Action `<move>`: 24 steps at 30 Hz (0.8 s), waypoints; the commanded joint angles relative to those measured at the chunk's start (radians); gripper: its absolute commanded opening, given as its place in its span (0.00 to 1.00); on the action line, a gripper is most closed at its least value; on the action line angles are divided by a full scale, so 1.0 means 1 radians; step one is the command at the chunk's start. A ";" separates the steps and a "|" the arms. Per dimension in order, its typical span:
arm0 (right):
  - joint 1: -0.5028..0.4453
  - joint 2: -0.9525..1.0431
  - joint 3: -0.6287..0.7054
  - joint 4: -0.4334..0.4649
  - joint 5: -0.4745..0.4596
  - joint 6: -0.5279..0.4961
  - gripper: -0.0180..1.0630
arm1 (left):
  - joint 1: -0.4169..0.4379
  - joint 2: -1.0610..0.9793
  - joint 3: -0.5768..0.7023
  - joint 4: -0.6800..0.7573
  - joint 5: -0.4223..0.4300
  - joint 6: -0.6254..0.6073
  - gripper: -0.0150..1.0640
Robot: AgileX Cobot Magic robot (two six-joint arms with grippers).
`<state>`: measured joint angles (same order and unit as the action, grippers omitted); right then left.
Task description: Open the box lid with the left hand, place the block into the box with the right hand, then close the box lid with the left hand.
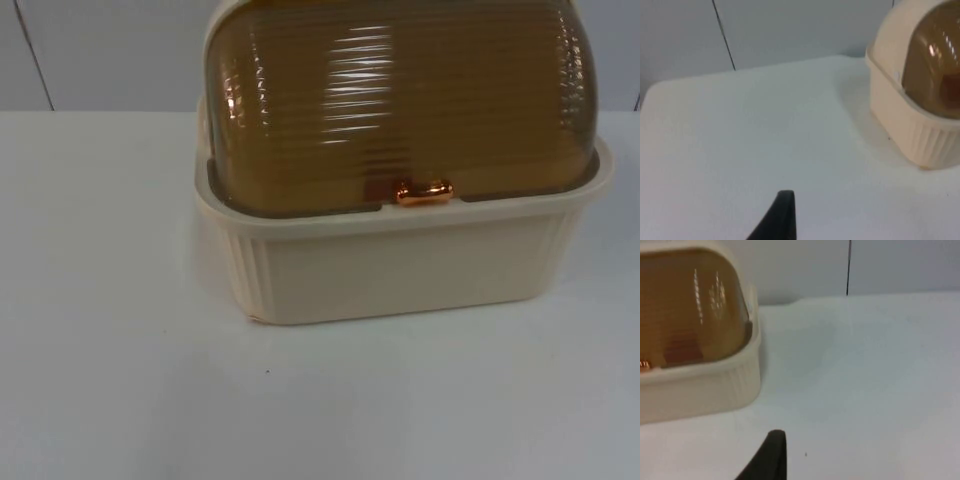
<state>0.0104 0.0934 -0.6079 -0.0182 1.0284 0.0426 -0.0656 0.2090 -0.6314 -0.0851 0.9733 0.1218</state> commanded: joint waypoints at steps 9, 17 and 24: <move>0.001 -0.017 0.081 -0.005 0.063 -0.043 0.98 | -0.004 -0.007 0.030 0.044 0.054 -0.008 0.99; 0.001 -0.081 0.092 -0.003 0.052 -0.043 0.98 | -0.004 -0.009 0.030 0.042 0.067 -0.008 0.99; 0.001 -0.093 0.092 -0.004 0.052 -0.037 0.98 | -0.004 -0.009 0.030 0.031 0.093 -0.008 0.99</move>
<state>0.0104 0.0035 -0.5164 -0.0182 1.0846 0.0000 -0.0656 0.2051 -0.6047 -0.0481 1.0604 0.1173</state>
